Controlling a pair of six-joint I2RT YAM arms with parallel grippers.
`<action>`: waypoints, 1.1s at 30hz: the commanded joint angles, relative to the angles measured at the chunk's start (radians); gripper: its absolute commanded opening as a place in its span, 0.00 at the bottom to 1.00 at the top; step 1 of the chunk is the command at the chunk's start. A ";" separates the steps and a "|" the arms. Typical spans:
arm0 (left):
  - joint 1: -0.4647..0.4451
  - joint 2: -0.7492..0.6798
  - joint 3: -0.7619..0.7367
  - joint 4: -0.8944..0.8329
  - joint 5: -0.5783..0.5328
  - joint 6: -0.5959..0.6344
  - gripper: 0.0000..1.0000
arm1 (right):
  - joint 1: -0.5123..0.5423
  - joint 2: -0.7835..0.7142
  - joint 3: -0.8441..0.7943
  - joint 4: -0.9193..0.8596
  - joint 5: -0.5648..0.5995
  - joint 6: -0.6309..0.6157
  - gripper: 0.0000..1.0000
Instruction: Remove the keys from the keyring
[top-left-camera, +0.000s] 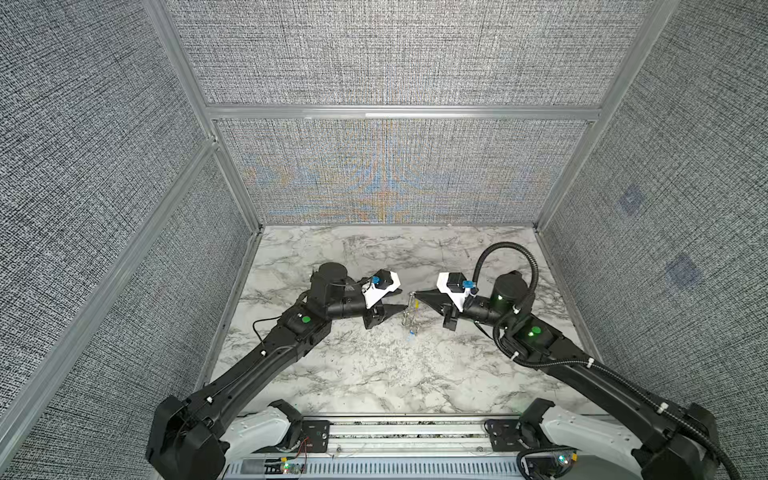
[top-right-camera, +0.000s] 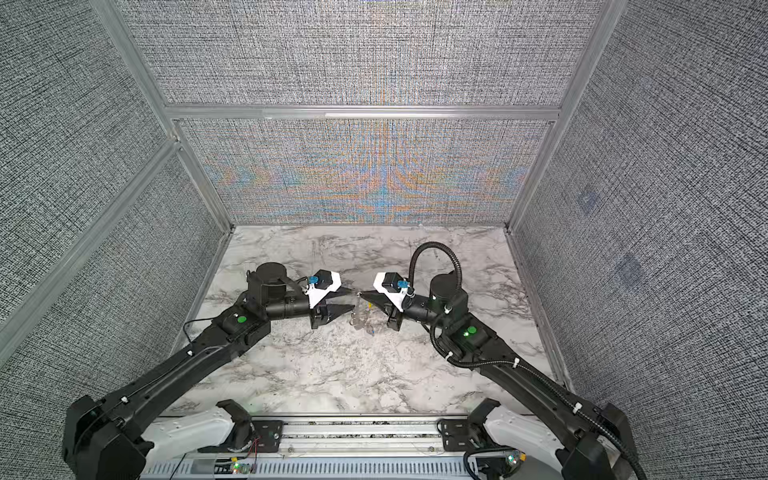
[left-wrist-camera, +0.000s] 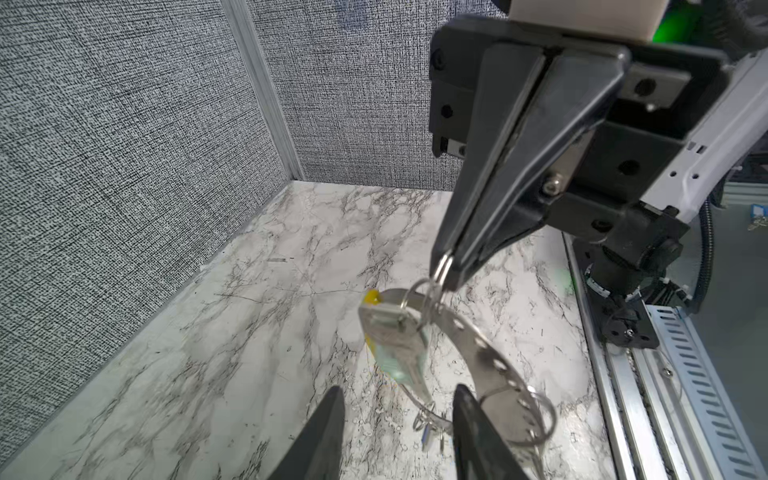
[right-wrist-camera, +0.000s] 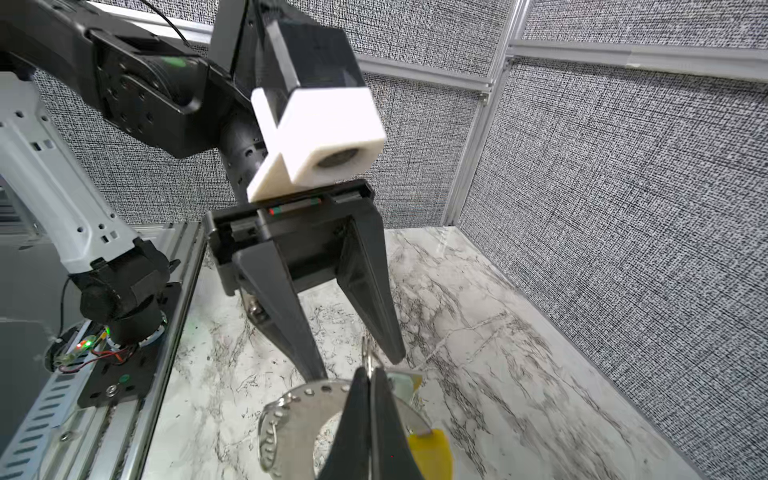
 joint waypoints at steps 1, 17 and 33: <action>0.001 0.001 -0.016 0.135 0.024 -0.055 0.47 | -0.001 0.002 0.005 0.069 -0.047 0.028 0.00; -0.002 0.001 -0.109 0.336 0.051 -0.162 0.50 | -0.002 0.020 0.019 0.081 -0.039 0.040 0.00; -0.059 0.018 -0.129 0.411 -0.040 -0.138 0.35 | -0.002 0.033 0.023 0.109 -0.023 0.064 0.00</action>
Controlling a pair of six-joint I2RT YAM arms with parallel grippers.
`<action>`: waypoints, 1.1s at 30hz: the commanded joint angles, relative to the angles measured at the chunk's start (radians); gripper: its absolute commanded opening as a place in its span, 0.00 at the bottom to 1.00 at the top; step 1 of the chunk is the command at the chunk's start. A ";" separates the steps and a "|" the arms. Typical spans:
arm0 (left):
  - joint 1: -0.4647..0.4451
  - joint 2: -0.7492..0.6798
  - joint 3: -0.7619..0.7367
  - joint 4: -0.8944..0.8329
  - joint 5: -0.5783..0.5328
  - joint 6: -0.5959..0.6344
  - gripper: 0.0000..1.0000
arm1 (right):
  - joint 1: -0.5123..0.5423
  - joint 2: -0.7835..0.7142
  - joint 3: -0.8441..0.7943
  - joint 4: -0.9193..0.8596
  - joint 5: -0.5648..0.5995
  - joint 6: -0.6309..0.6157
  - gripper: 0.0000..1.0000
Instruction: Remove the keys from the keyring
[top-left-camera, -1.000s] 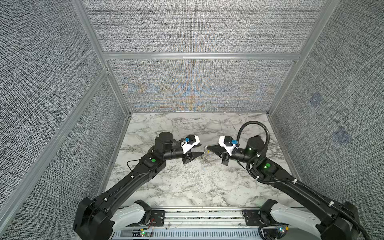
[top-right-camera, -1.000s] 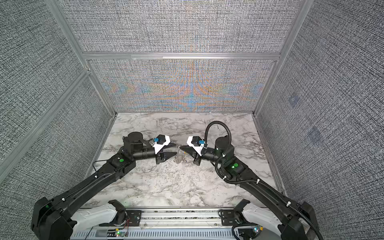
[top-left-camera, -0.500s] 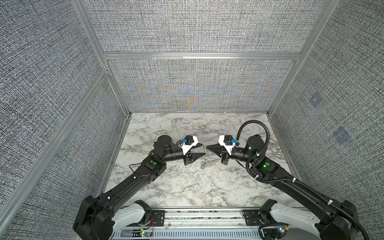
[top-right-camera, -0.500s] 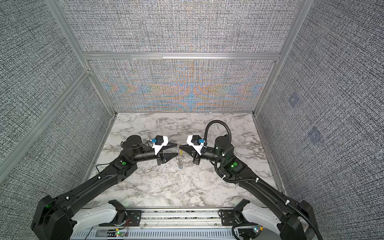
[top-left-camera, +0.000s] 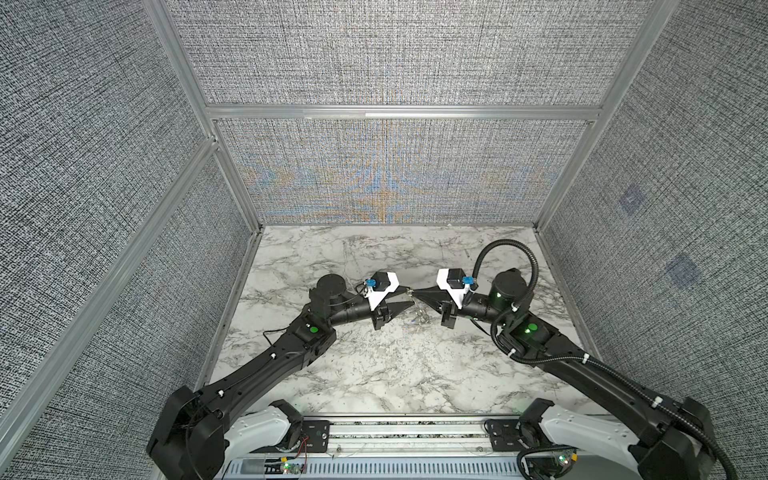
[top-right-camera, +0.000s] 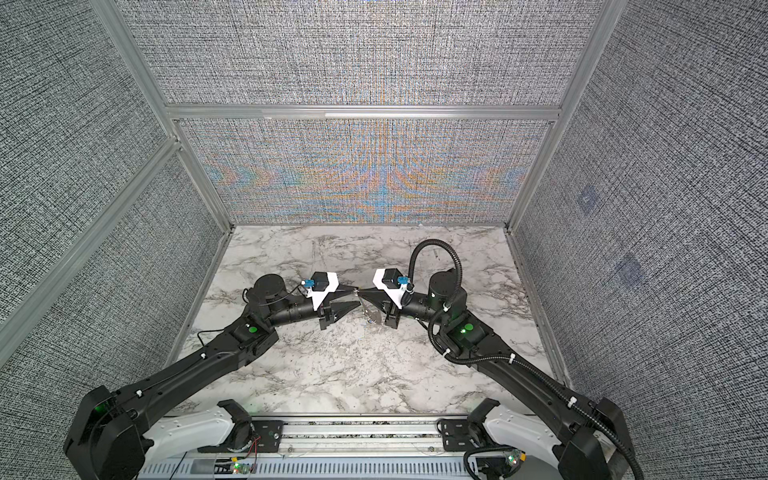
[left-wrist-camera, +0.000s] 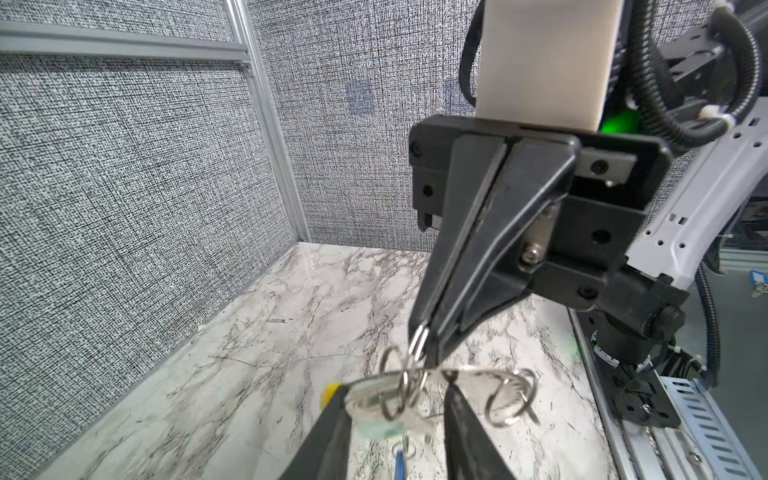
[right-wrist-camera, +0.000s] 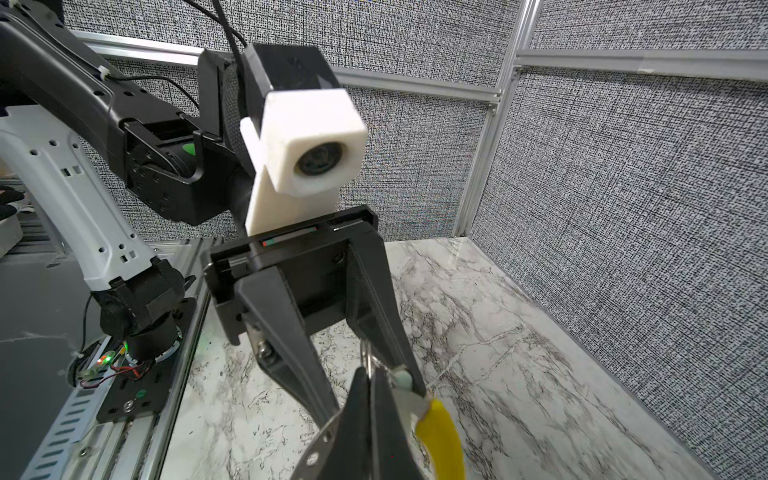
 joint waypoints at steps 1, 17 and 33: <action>-0.008 0.001 0.004 0.019 -0.034 0.017 0.32 | 0.001 0.001 0.012 0.058 0.013 0.023 0.00; -0.020 -0.059 -0.042 -0.015 -0.140 0.011 0.33 | -0.006 -0.012 0.002 0.073 0.023 0.050 0.00; 0.080 -0.048 0.087 -0.333 0.128 0.217 0.40 | -0.052 0.025 0.078 -0.073 -0.200 0.007 0.00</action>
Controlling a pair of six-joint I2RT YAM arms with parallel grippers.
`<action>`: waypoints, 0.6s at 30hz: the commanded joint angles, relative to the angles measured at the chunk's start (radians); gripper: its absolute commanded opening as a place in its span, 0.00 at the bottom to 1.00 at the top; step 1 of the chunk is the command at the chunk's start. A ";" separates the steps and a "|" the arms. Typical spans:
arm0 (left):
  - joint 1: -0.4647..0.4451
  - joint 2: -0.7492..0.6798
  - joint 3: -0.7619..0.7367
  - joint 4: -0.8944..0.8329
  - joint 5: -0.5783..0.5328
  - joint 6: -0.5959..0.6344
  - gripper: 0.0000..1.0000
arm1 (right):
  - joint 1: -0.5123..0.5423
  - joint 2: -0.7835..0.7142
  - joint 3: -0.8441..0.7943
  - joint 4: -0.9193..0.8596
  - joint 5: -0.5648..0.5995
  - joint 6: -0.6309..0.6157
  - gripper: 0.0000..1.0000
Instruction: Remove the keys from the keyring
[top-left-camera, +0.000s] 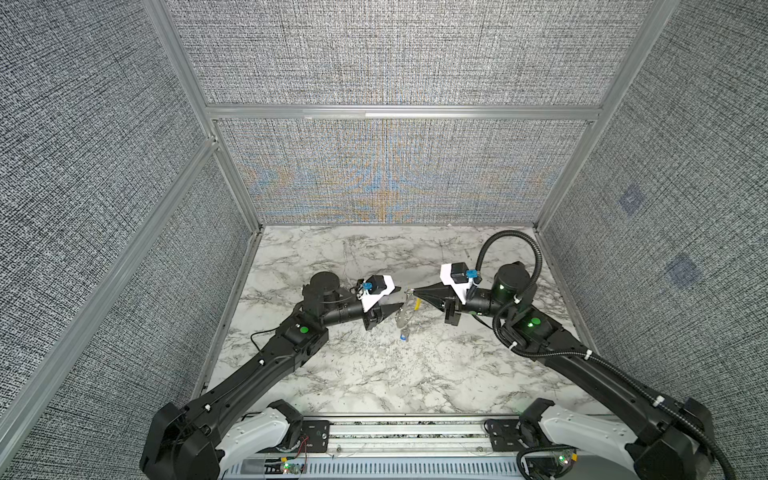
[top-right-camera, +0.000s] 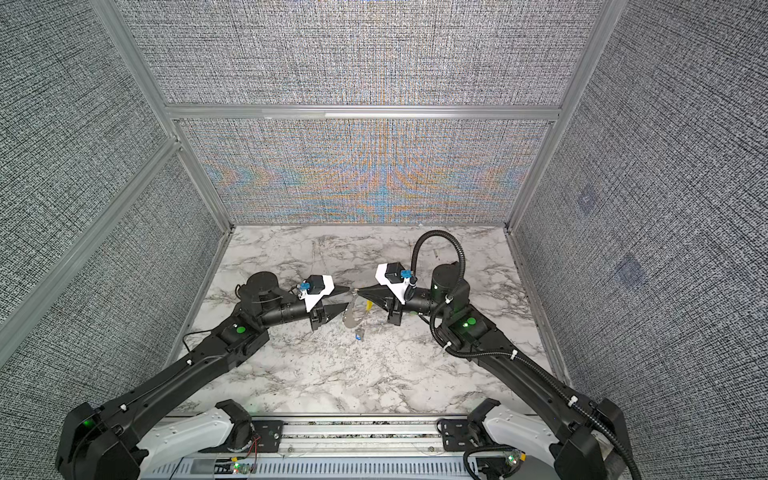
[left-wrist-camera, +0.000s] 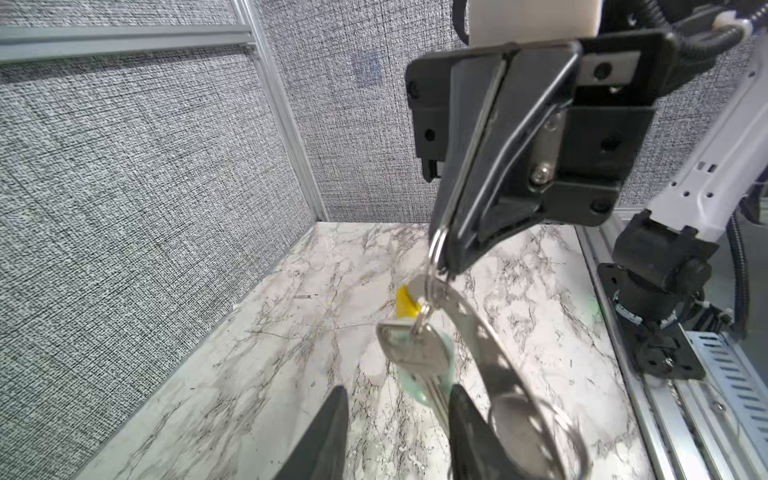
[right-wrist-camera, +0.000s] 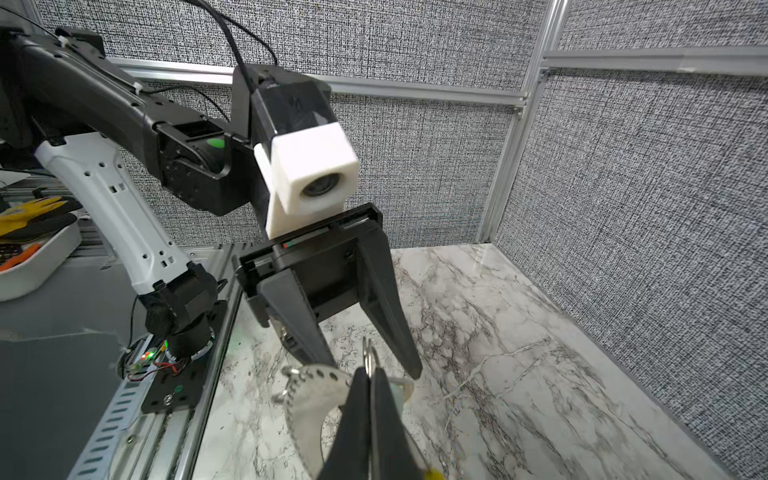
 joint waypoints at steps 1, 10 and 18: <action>0.021 0.018 0.042 -0.112 0.101 0.071 0.39 | -0.004 0.005 0.019 -0.027 -0.058 -0.026 0.00; 0.027 0.061 0.079 -0.118 0.145 0.080 0.41 | -0.005 0.022 0.025 -0.018 -0.052 -0.026 0.00; 0.021 0.068 0.027 0.061 0.152 -0.031 0.40 | -0.005 0.032 0.017 0.038 -0.047 0.008 0.00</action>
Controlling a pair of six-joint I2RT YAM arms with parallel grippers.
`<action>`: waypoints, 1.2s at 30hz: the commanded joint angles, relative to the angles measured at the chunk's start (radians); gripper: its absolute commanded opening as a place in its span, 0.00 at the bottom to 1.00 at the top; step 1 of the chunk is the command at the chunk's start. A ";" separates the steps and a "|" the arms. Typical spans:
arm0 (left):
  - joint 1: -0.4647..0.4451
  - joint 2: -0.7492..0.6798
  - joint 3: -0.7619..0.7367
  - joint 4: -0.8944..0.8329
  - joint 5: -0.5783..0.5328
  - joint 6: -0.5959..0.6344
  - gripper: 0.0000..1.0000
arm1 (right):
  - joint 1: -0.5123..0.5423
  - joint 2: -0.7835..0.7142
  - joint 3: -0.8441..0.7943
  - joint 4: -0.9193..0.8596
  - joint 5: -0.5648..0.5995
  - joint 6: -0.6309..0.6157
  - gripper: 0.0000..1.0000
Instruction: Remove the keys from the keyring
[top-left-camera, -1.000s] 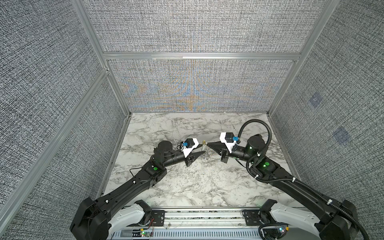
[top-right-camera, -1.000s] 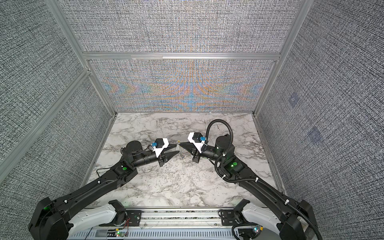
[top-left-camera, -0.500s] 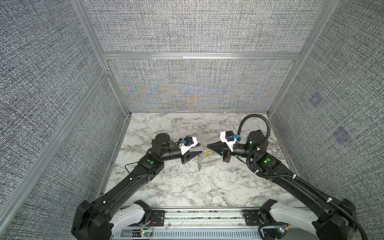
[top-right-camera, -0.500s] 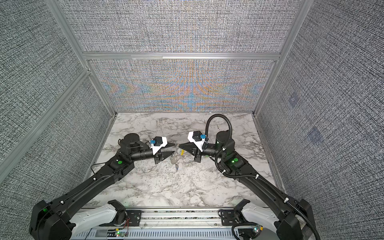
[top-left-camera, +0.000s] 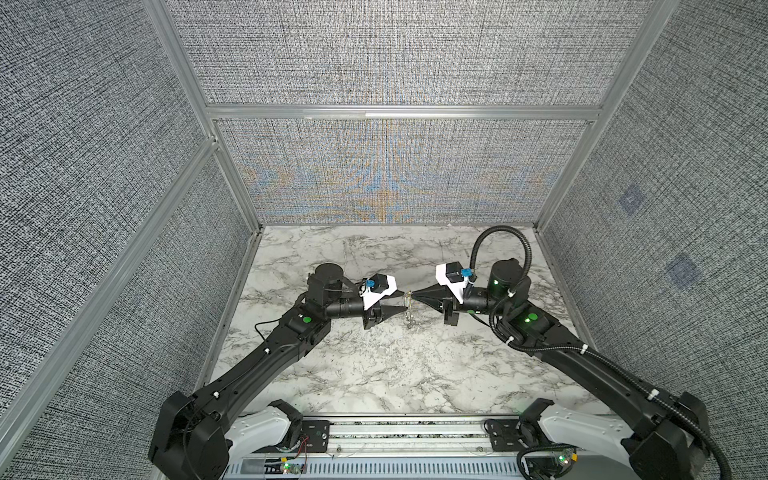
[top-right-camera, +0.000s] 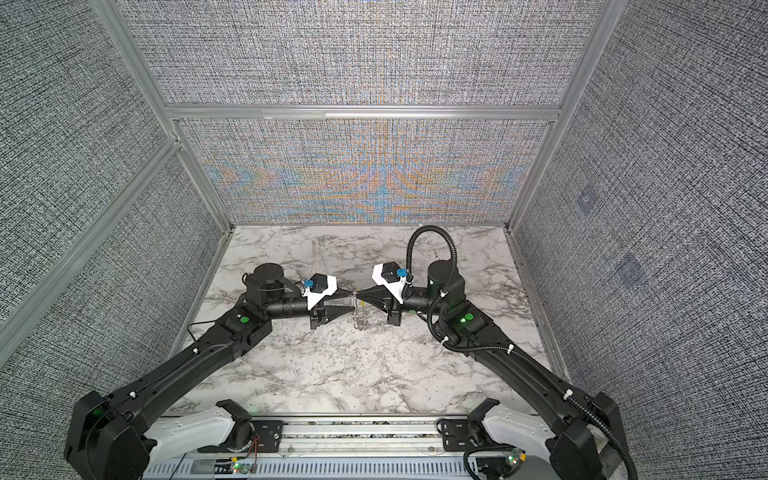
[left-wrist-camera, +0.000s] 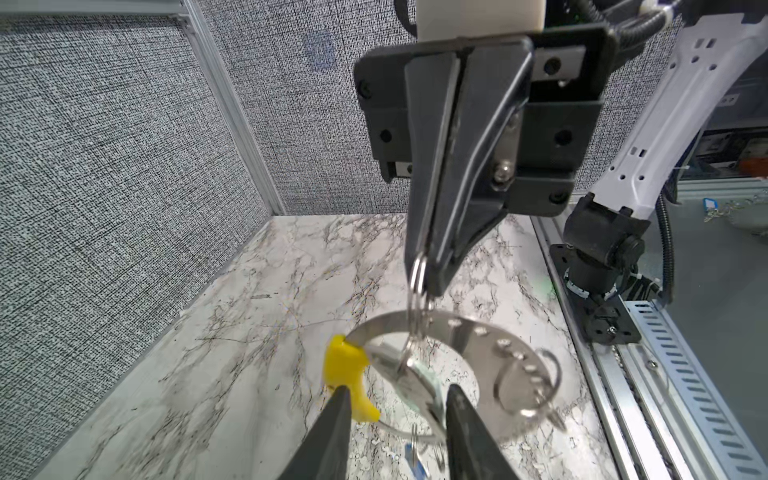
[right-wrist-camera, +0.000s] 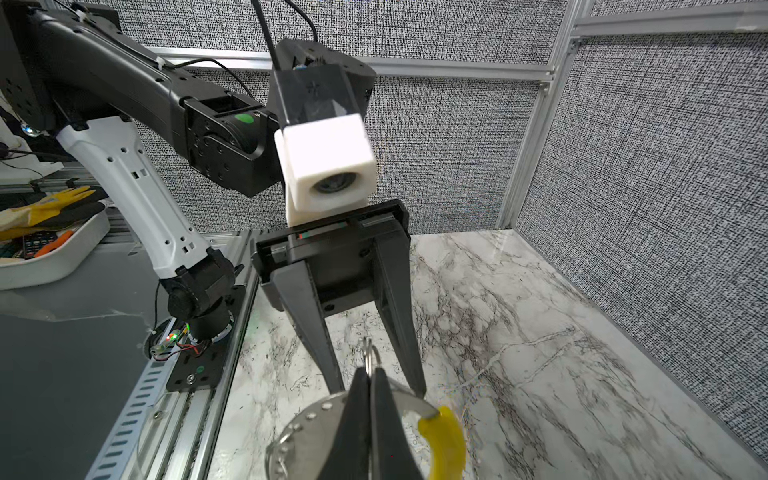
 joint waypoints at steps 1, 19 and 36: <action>-0.006 0.007 -0.009 0.093 0.006 -0.056 0.40 | 0.001 0.002 -0.001 0.074 0.000 0.018 0.00; -0.121 -0.011 -0.093 0.263 -0.410 -0.140 0.28 | 0.011 -0.017 -0.051 0.135 0.152 0.046 0.00; -0.154 0.027 -0.096 0.290 -0.466 -0.117 0.00 | 0.035 -0.020 -0.081 0.250 0.311 0.118 0.00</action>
